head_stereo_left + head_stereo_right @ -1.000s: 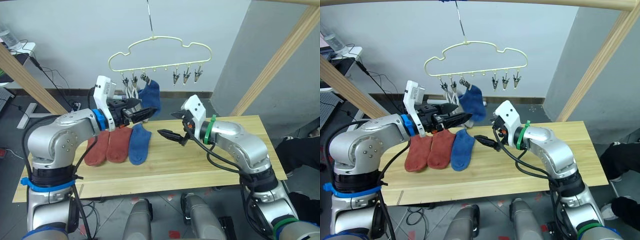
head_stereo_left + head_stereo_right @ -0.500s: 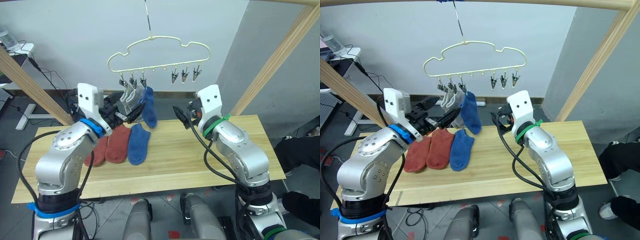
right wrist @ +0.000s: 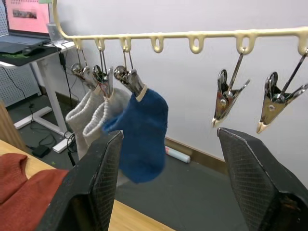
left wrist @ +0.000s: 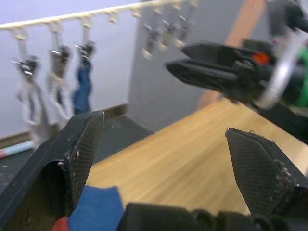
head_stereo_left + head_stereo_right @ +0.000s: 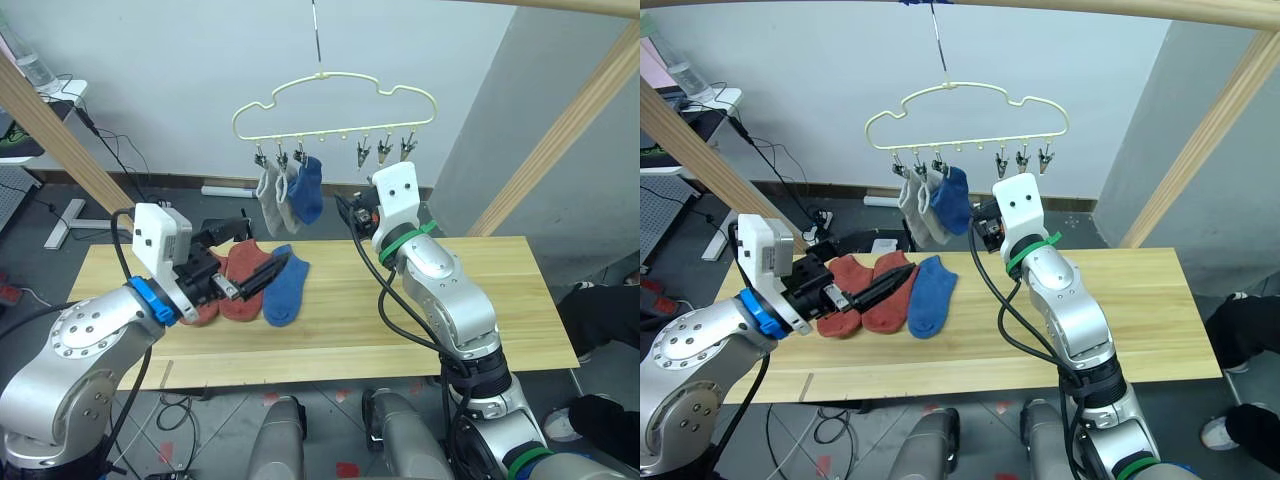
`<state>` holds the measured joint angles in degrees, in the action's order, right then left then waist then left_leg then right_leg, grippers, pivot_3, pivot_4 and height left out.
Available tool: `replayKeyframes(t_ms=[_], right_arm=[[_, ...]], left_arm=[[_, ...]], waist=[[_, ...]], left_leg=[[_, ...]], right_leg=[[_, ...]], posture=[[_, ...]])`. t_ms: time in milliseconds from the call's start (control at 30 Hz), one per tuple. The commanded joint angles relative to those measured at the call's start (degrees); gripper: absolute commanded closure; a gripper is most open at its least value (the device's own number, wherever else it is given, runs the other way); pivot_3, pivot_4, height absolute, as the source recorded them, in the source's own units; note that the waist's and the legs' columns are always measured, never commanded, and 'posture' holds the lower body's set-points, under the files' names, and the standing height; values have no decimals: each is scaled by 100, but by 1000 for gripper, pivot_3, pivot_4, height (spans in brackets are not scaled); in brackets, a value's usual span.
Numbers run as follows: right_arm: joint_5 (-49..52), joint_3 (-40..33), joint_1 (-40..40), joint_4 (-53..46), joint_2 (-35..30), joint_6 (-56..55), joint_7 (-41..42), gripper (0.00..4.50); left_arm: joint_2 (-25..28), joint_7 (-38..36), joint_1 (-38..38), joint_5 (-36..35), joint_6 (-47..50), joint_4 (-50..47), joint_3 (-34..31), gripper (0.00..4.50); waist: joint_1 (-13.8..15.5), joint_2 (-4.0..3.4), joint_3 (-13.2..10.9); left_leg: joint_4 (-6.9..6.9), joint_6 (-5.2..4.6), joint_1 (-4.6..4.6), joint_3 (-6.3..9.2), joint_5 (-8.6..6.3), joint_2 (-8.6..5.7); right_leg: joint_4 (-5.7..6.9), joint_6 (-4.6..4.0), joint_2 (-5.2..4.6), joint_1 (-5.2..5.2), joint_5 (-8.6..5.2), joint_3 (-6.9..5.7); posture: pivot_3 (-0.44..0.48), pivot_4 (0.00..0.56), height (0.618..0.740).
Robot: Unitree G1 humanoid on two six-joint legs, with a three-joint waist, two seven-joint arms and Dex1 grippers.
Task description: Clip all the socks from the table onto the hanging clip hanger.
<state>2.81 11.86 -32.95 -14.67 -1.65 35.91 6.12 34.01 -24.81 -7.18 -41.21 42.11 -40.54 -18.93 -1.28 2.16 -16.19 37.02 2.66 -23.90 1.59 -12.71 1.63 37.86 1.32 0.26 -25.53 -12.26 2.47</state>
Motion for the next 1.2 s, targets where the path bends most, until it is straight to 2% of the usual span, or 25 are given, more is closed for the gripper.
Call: replayKeyframes(t_ms=[33,200,400,667,1200], right_arm=[[-63,-81,-83,-87,-7,-187,19,1204],[-72,-62,-228,129,176,-350,-70,1204],[-233,-79,-434,529,364,-593,-274,1204],[-425,-368,-894,1454,601,-974,-743,1204],[-476,-647,-1311,2073,745,-1201,-1091,1204]], left_arm=[[-308,331,-20,-849,-17,-266,-377,0],[93,-611,343,-840,-625,-122,-711,0],[126,-897,639,-635,-1097,40,-748,0],[142,-683,467,-557,-1213,314,-636,0],[-9,-359,292,-425,-1245,364,-310,0]], waist=[[4,14,8],[-19,14,8],[0,15,10],[74,15,10],[120,14,10]], left_leg=[[0,0,-5,-1,0,-1],[-8,-1,-13,-7,0,-3],[-5,-3,-13,-7,2,4],[-9,-3,-16,-6,1,8],[-8,-3,-18,-6,1,9]], right_leg=[[-1,-1,-3,-1,1,0],[9,-35,-18,-25,18,2],[4,-24,10,-25,5,2],[-1,-24,14,-25,5,0],[-2,-24,14,-25,6,-1]], posture=[[102,245,740],[124,236,740],[133,233,740],[146,237,740],[136,245,740]])
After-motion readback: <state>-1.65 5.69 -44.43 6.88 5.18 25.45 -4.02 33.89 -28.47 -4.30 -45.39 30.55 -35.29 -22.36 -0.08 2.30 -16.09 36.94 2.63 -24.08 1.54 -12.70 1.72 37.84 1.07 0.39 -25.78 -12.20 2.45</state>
